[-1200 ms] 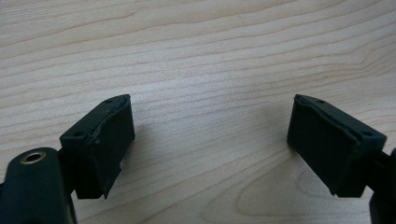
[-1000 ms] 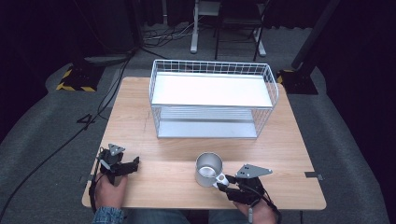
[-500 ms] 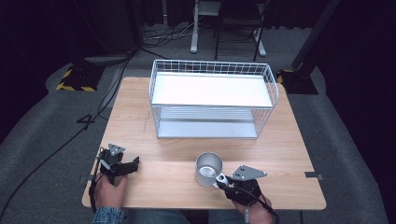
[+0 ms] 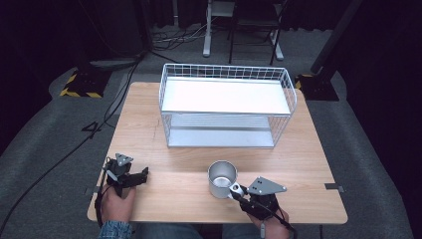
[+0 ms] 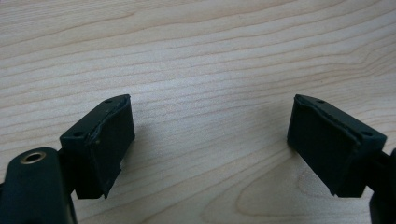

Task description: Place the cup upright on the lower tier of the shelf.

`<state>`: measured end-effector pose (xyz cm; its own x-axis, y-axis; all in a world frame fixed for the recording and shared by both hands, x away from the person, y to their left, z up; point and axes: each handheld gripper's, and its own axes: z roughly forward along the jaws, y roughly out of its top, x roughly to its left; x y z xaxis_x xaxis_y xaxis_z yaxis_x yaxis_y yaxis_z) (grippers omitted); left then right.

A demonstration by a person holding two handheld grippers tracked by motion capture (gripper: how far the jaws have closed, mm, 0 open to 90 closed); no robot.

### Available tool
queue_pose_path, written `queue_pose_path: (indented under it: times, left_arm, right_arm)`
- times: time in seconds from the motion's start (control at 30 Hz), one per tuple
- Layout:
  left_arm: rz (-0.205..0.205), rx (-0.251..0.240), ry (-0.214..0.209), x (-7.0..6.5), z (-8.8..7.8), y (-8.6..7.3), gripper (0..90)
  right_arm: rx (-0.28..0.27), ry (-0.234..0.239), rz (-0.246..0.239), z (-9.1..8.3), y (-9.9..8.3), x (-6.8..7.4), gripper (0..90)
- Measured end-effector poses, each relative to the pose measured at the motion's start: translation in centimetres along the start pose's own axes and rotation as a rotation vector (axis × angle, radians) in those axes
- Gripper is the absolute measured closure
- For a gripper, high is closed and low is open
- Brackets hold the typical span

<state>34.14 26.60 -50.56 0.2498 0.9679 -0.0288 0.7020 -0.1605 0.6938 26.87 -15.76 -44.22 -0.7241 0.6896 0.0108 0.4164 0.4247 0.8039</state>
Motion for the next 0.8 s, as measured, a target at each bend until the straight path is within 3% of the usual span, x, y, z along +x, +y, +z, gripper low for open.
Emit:
queue_pose_path:
  times: [0.07,0.47,0.8]
  left_arm:
    - [-0.001,0.001,0.000,0.0,0.0,0.0,15.2]
    - [0.000,0.000,0.000,0.0,0.0,0.0,15.2]
    - [0.000,0.000,0.000,0.0,0.0,0.0,15.2]
  right_arm:
    - [-0.023,0.001,0.003,-0.4,0.5,-0.3,71.4]
    - [-0.045,-0.039,0.024,-0.6,2.7,-2.0,71.3]
    - [-0.078,-0.094,0.085,0.0,4.6,-5.3,71.3]
